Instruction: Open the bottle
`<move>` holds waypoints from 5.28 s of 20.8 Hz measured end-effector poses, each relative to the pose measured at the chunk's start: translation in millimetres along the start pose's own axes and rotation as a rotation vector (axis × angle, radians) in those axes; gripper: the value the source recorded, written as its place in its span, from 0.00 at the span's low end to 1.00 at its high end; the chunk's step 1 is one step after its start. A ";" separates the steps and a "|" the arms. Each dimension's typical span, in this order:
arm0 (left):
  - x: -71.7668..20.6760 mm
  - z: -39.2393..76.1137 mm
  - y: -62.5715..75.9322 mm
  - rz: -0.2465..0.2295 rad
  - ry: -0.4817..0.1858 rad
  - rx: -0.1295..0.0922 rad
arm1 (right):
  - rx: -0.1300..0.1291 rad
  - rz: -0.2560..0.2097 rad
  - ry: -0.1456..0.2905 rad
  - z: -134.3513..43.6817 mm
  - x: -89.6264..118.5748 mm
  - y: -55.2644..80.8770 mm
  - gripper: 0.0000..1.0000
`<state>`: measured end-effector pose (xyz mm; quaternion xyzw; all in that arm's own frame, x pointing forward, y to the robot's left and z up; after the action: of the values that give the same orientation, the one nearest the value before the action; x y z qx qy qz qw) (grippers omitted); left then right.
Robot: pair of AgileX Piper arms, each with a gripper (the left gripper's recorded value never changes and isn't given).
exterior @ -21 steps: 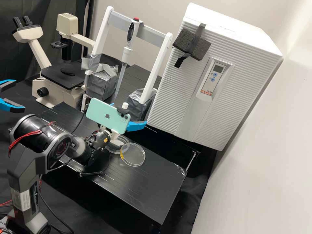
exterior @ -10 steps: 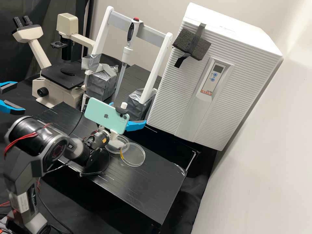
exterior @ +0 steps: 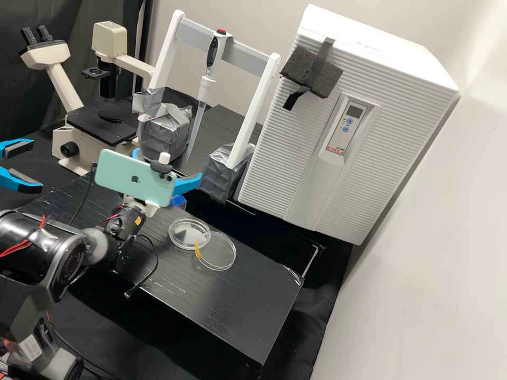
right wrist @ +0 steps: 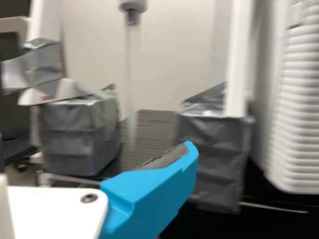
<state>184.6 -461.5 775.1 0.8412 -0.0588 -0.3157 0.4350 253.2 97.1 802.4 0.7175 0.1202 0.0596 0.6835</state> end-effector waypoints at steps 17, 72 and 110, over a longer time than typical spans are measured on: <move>-0.3 -2.5 -0.4 0.001 0.016 -0.009 | -0.042 -0.082 -0.064 12.5 2.5 -26.5 1.00; 3.4 -2.1 -2.5 0.003 0.024 -0.039 | -0.050 -0.071 -0.129 27.8 1.6 -24.4 0.00; 11.4 0.3 -2.0 0.016 0.022 -0.031 | -0.080 -0.093 0.038 -2.2 -86.7 -18.4 0.00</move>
<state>193.2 -464.7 768.0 0.8372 -0.0558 -0.3040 0.4512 167.4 77.9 791.0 0.6821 0.1640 0.0464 0.7111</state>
